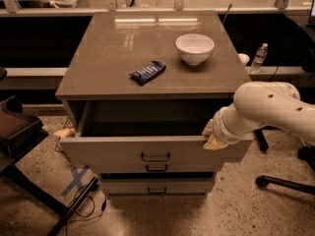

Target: Open top drawer

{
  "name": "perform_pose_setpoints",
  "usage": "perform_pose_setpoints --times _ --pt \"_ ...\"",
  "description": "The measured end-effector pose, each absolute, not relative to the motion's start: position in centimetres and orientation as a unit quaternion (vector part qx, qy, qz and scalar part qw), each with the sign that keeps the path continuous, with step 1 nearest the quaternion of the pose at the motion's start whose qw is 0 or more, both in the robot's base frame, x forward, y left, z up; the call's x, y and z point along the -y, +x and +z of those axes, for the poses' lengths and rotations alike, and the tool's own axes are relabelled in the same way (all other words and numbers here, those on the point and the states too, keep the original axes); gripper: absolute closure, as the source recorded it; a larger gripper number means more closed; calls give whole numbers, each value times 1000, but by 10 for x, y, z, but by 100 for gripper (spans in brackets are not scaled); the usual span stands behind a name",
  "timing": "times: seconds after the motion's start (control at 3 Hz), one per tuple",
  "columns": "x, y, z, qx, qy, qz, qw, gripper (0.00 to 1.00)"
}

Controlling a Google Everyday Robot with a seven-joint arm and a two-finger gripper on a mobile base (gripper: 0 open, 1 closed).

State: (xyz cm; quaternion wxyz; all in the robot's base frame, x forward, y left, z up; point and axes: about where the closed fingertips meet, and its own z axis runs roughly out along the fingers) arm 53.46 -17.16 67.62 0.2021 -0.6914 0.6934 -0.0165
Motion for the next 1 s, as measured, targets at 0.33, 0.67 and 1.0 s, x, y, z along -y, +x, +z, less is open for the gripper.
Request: perform_pose_setpoints --times 0.33,0.67,1.0 --pt "171 534 675 -693 -692 -15 201 100" --pt "175 517 663 -699 -689 3 193 100" --pt "175 513 669 -699 -688 4 193 100"
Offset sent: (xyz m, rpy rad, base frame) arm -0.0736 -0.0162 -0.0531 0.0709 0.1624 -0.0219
